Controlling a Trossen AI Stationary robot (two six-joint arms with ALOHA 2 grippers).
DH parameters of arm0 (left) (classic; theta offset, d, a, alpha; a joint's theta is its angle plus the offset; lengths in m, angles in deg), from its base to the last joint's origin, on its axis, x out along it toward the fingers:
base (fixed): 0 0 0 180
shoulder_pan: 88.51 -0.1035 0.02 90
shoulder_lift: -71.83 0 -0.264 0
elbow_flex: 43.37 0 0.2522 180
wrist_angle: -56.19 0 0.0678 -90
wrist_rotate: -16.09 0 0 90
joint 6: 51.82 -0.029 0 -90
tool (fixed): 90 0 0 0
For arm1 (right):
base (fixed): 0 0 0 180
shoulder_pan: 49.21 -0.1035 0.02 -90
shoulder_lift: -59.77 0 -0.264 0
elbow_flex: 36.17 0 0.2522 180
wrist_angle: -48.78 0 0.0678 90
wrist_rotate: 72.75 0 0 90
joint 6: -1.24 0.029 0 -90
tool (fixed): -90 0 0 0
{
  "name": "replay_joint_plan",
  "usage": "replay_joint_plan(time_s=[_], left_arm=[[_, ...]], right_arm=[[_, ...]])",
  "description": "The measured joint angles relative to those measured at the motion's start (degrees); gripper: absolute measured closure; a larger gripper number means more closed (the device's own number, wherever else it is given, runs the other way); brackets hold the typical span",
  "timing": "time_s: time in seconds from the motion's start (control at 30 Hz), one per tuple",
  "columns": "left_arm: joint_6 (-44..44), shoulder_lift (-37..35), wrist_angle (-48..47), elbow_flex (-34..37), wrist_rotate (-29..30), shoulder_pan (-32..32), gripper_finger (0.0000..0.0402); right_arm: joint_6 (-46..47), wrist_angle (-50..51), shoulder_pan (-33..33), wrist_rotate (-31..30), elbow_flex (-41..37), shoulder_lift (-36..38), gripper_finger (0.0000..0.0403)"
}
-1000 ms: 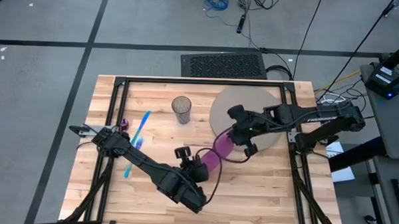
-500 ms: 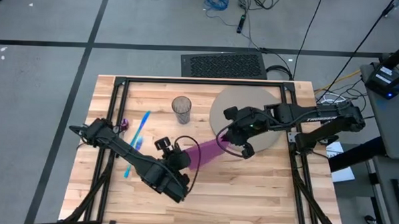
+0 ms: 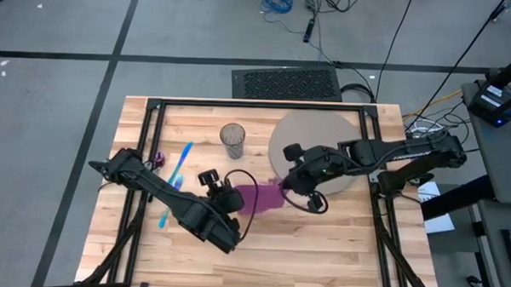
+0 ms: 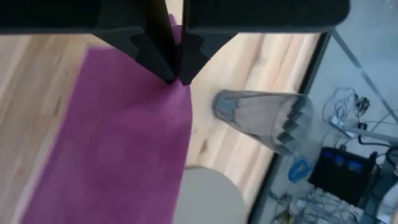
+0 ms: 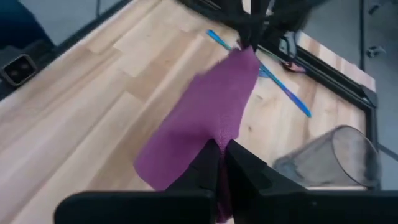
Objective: Set table place
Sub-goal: Fold the pink table napkin
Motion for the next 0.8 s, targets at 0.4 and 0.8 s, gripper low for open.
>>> replay_joint_plan(time_s=[0.4,0.8], left_arm=[[-2.98,-2.74,0.26,-0.04,1.21,-0.44,0.0401],[-4.63,-2.74,0.24,-0.04,0.9,1.01,0.0401]], right_arm=[[5.83,-0.09,-0.18,-9.26,0.0,0.07,0.0403],[19.62,3.94,-3.52,-13.23,0.0,0.07,0.0403]])
